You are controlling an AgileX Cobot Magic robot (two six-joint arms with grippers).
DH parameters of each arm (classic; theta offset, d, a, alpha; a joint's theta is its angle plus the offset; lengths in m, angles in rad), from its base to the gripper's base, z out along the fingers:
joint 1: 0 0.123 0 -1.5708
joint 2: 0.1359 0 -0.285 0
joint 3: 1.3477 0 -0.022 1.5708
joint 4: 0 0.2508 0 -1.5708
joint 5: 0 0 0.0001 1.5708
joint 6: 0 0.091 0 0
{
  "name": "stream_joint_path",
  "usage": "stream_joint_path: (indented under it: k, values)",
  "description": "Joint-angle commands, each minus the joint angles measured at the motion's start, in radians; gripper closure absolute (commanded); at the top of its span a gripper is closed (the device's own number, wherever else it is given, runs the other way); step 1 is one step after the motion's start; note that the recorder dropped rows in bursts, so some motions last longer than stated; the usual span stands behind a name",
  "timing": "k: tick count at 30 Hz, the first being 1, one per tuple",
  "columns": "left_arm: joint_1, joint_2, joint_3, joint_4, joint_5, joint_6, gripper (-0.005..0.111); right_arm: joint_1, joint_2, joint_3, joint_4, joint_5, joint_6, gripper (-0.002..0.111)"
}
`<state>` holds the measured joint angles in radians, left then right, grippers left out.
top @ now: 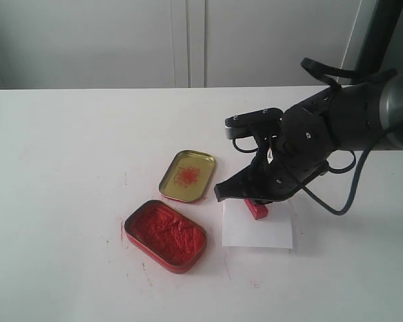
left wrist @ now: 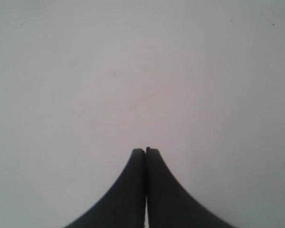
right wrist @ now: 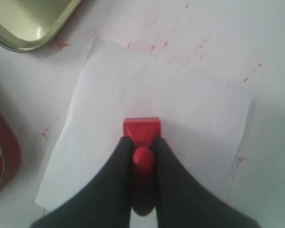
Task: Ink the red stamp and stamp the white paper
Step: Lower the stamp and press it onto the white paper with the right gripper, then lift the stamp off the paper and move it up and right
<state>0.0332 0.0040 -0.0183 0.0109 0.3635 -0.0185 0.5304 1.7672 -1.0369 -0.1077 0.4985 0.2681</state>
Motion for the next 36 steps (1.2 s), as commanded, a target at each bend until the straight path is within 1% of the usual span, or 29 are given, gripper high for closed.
stream_joint_path:
  k: [1, 7, 14, 29, 36]
  values:
    - [-0.010, -0.004, 0.007, -0.003, 0.000, -0.003, 0.107, -0.002, -0.002, 0.003, 0.004, -0.027, 0.005, 0.108]
    - [-0.010, -0.004, 0.007, -0.003, 0.000, -0.003, 0.107, -0.004, 0.035, 0.003, 0.022, -0.032, 0.005, 0.108]
    - [-0.010, -0.004, 0.007, -0.003, 0.000, -0.003, 0.107, -0.043, 0.059, 0.003, 0.143, -0.051, -0.051, 0.108]
    - [-0.010, -0.004, 0.007, -0.003, 0.000, -0.003, 0.107, -0.043, 0.072, 0.003, 0.164, -0.058, -0.070, 0.108]
    - [-0.010, -0.004, 0.007, -0.003, 0.000, -0.003, 0.107, -0.043, 0.037, 0.002, 0.182, -0.059, -0.070, 0.108]
